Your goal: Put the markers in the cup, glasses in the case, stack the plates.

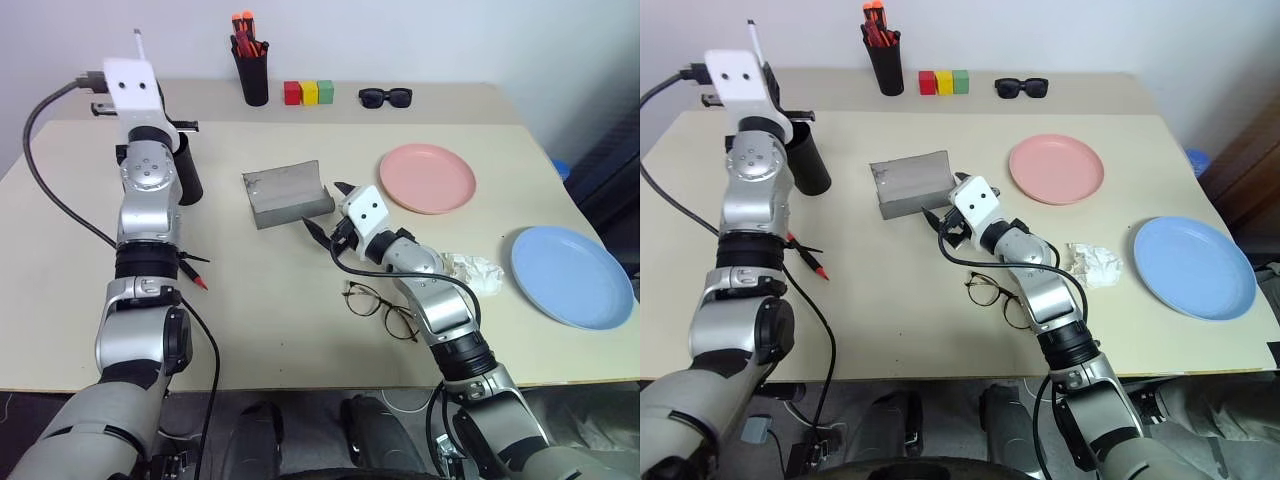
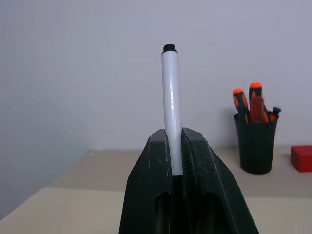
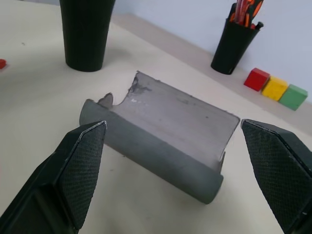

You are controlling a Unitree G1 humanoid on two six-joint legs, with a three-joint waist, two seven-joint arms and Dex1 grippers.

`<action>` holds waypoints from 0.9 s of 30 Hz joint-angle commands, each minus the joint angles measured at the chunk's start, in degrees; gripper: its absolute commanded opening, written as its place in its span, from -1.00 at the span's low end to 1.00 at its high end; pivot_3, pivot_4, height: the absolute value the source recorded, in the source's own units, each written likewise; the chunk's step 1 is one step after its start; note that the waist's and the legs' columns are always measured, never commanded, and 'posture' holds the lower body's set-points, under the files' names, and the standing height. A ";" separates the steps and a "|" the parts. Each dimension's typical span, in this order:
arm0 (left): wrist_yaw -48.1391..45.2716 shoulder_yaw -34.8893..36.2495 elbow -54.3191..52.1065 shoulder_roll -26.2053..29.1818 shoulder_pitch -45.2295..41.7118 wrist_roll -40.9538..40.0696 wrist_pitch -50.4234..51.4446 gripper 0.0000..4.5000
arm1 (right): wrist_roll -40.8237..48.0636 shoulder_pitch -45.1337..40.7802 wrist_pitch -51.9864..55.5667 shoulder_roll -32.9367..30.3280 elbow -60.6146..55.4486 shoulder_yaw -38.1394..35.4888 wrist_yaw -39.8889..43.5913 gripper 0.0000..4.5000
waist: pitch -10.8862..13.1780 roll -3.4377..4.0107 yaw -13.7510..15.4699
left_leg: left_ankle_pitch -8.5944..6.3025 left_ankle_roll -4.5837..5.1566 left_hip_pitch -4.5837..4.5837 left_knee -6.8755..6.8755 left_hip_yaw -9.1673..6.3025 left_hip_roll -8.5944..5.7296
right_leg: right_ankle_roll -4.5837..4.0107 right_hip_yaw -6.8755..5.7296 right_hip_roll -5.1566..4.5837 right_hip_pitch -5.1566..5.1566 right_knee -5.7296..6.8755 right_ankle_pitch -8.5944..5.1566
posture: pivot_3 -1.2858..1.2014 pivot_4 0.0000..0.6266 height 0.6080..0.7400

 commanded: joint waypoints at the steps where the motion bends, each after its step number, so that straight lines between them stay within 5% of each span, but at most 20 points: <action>1: 1.98 -0.35 5.53 1.35 -3.04 1.12 -5.67 -0.98 | 0.16 0.25 -0.14 0.26 -3.82 -0.88 -0.73 1.00 | 0.00 0.00 0.06 | 0.00 0.00 -0.07 0.05 0.00 0.00 | 0.01 0.00 0.00 -0.03 0.00 0.00 | 0.03 -0.52 0.78; 22: 5.42 -0.25 11.28 -0.90 -0.85 -0.14 -8.38 -0.98 | 5.02 1.00 0.93 0.40 -7.52 -1.26 3.30 1.00 | 0.00 0.00 0.26 | 0.00 0.00 -0.15 0.14 -0.05 -0.01 | 0.05 -0.06 0.01 -0.05 0.03 0.03 | 0.03 -0.52 0.78; 25: 6.89 -0.42 10.88 -0.99 -0.36 0.27 -8.04 -0.51 | 5.02 0.96 1.04 0.33 -7.49 -1.31 3.42 1.00 | 0.00 0.00 0.20 | 0.00 0.00 -0.15 0.18 -0.05 0.00 | 0.05 -0.07 0.01 -0.05 0.08 0.03 | 0.03 -0.52 0.78; 27: 7.35 -0.35 10.70 -1.10 -0.19 0.12 -7.97 -0.51 | 5.06 0.93 1.07 0.30 -7.43 -1.34 3.51 1.00 | -0.01 0.01 0.19 | 0.00 0.00 -0.14 0.20 -0.05 0.00 | 0.05 -0.06 0.01 -0.05 0.11 0.03 | 0.03 -0.52 0.78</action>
